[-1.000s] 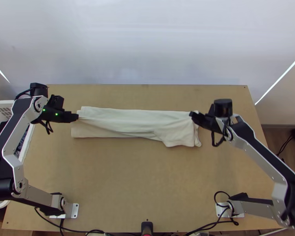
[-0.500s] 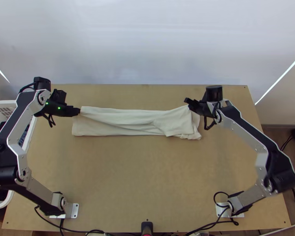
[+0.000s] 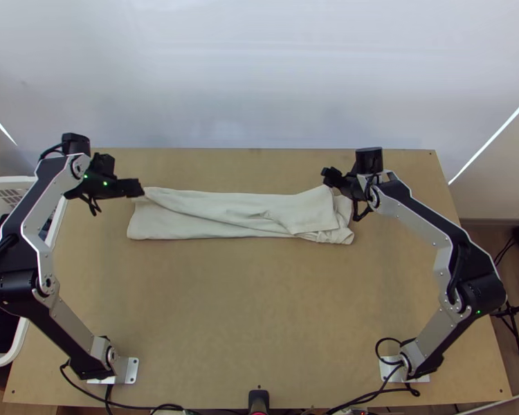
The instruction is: Fold the t-shirt
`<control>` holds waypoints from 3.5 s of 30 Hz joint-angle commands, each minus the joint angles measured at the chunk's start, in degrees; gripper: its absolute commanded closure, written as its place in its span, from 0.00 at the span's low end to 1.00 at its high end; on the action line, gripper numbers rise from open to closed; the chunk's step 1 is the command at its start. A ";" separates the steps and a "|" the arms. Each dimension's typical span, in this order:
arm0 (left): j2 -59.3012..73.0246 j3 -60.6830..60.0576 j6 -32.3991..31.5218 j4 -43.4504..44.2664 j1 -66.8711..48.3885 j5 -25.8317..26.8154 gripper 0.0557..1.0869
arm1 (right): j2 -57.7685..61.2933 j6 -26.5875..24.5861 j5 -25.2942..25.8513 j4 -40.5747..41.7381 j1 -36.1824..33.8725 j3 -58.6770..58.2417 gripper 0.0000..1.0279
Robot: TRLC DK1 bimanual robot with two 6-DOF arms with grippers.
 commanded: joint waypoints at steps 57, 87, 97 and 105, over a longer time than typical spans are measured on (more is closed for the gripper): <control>4.81 -18.94 -3.55 19.01 -1.20 20.39 0.04 | -31.08 3.47 -2.01 -5.52 -4.61 -3.20 0.09; -0.55 -8.04 3.30 5.04 22.26 14.68 0.97 | -30.29 3.56 -4.21 -4.82 -7.95 -3.20 0.09; -11.27 -5.76 -7.42 0.21 -1.91 14.59 0.97 | -30.64 4.00 -4.12 -4.38 -6.72 -4.34 0.09; -8.98 1.36 -13.66 -0.76 -20.63 12.66 0.97 | -31.25 4.08 -4.21 -4.38 -7.69 -3.99 0.09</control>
